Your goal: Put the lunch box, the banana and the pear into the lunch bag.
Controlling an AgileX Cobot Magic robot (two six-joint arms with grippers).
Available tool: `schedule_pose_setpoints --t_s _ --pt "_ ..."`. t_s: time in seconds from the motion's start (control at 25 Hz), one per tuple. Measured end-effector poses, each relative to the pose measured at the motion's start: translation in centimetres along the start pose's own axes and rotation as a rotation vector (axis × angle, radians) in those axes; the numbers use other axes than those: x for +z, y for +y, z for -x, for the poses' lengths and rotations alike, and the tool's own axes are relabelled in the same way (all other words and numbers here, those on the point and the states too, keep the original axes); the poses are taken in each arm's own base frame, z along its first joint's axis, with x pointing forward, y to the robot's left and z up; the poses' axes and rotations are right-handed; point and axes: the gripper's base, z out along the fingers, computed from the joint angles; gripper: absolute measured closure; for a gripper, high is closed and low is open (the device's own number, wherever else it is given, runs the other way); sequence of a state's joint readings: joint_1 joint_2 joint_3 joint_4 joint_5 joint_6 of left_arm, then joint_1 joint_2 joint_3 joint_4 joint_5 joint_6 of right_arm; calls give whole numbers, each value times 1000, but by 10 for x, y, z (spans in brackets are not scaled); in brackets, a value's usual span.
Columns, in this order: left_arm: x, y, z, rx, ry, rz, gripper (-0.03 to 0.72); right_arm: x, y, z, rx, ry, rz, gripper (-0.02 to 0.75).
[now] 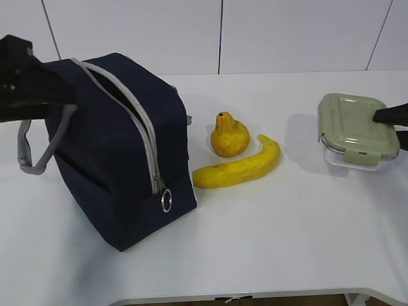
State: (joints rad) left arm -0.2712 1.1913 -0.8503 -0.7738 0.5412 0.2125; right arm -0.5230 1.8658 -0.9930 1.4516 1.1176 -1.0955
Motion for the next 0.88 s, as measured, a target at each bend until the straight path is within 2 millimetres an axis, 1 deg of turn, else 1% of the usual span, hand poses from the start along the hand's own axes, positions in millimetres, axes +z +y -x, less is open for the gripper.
schedule_pose_setpoints --t_s 0.2,0.28,0.4,0.52,0.6,0.8,0.88 --pt "17 4 6 -10 33 17 296 -4 9 7 -21 -4 -5 345" --pt "23 6 8 -14 45 23 296 -7 16 11 -55 -12 -6 345" --pt "25 7 7 -17 53 27 296 -11 27 19 -73 -26 5 345" --pt "25 7 8 -26 51 23 302 -6 36 23 -95 -18 15 345" --pt "25 6 8 -36 50 17 333 2 47 25 -118 0 31 345" --pt "25 6 7 -29 56 11 496 22 77 28 -170 55 83 345" --pt "25 5 7 -27 58 8 543 27 89 31 -185 64 103 345"
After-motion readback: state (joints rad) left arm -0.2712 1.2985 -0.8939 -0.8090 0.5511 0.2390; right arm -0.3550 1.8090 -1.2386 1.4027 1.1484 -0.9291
